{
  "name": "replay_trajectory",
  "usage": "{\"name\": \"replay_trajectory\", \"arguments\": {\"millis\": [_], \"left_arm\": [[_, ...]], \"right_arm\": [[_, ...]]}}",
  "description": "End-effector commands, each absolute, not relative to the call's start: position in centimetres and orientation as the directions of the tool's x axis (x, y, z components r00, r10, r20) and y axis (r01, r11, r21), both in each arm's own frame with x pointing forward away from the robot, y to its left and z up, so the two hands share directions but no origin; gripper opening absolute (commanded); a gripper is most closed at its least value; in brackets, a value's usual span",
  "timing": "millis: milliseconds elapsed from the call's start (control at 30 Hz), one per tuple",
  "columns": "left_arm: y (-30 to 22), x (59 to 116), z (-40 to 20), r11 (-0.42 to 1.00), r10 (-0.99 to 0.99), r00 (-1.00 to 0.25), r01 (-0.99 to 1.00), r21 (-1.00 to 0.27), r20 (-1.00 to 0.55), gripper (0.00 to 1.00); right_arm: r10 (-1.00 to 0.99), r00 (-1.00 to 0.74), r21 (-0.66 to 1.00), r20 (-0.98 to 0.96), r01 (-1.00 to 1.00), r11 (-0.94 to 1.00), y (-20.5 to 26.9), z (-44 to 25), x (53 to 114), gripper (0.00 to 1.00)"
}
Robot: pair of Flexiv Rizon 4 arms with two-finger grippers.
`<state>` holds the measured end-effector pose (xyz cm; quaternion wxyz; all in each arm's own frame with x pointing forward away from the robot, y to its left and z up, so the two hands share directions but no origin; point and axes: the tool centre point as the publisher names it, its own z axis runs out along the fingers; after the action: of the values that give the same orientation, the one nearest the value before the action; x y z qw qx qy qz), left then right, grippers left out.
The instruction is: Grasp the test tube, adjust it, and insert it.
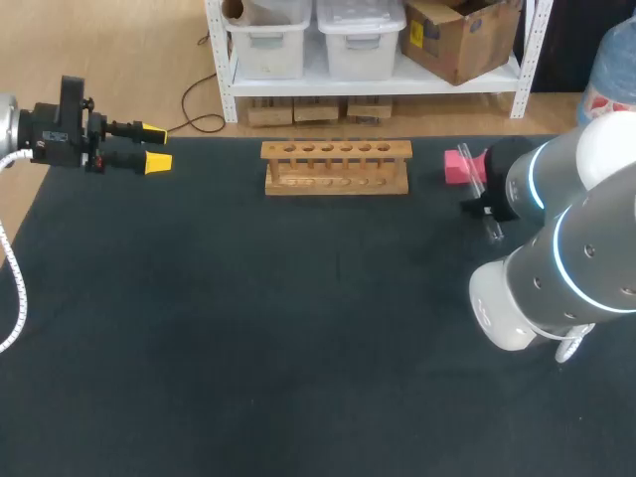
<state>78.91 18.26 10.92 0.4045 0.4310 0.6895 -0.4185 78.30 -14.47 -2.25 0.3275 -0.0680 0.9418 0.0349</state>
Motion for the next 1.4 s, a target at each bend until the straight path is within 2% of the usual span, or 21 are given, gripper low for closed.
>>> {"name": "replay_trajectory", "arguments": {"millis": [33,100,767,1400], "left_arm": [[18.3,78.9,10.8,0.277,0.254,-0.298,0.934,-0.226,-0.920,1.00],[18.3,78.9,10.8,0.277,0.254,-0.298,0.934,-0.226,-0.920,1.00],[18.3,78.9,10.8,0.277,0.254,-0.298,0.934,-0.226,-0.920,1.00],[18.3,78.9,10.8,0.277,0.254,-0.298,0.934,-0.226,-0.920,1.00]], "right_arm": [[-0.095,-0.778,0.007,-0.621,-0.126,0.992,-14.3,-1.9,78.1,0.09],[-0.085,-0.776,0.004,-0.626,-0.112,0.994,-14.4,-1.6,78.1,0.00],[-0.072,-0.746,-0.026,-0.662,-0.074,0.997,-12.9,3.9,76.5,0.00],[-0.166,-0.693,-0.049,-0.701,-0.186,0.981,-4.6,6.6,78.2,0.00]]}}
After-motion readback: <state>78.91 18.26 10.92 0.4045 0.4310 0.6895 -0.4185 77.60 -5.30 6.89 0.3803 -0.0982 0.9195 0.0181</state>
